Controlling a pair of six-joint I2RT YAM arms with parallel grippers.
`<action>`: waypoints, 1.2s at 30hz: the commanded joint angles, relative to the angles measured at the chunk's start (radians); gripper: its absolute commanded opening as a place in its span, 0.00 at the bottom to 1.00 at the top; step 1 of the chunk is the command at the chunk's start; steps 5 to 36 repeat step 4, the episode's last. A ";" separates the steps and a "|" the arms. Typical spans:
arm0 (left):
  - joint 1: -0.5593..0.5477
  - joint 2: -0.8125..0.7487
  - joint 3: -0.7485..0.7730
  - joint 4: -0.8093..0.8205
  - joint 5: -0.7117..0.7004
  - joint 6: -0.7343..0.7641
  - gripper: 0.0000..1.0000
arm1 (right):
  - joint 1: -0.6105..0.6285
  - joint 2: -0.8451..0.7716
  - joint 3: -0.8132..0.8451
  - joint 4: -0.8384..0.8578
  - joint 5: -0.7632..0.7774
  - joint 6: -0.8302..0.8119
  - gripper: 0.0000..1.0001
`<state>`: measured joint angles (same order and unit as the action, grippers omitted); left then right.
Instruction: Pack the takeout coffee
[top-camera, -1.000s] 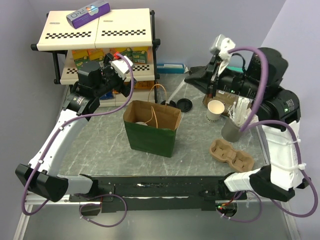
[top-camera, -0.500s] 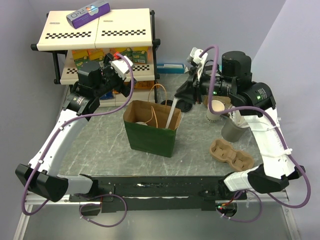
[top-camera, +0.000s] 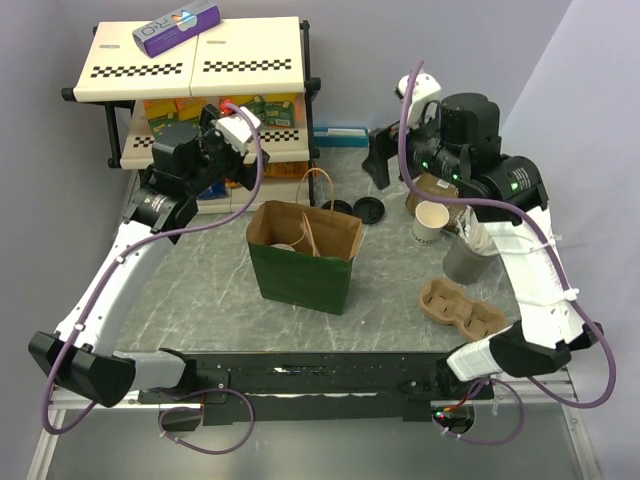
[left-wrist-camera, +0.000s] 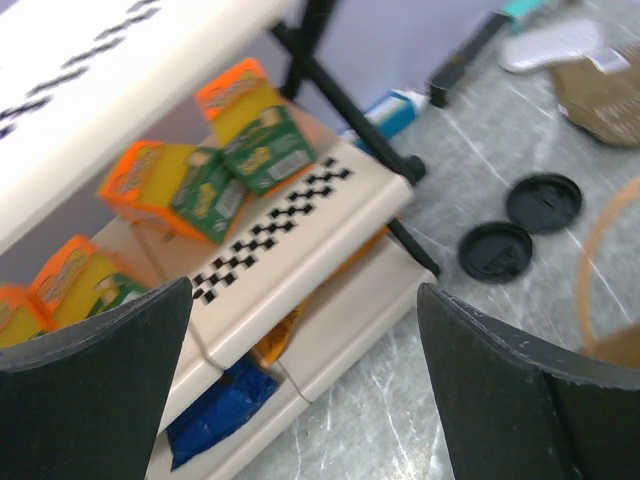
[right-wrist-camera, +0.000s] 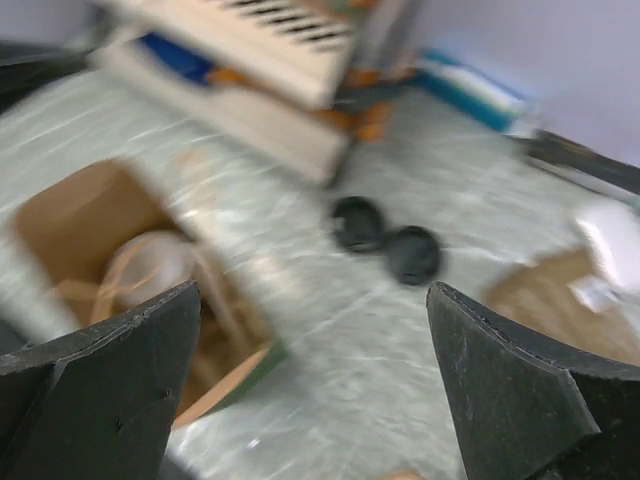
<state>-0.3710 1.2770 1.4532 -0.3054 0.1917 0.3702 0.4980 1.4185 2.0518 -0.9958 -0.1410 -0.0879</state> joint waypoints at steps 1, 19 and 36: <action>0.032 -0.048 -0.007 0.097 -0.121 -0.117 0.99 | 0.004 0.000 0.033 0.066 0.322 0.037 1.00; 0.063 -0.050 -0.004 0.120 -0.147 -0.181 1.00 | 0.002 0.013 0.047 0.104 0.421 0.013 1.00; 0.063 -0.050 -0.004 0.120 -0.147 -0.181 1.00 | 0.002 0.013 0.047 0.104 0.421 0.013 1.00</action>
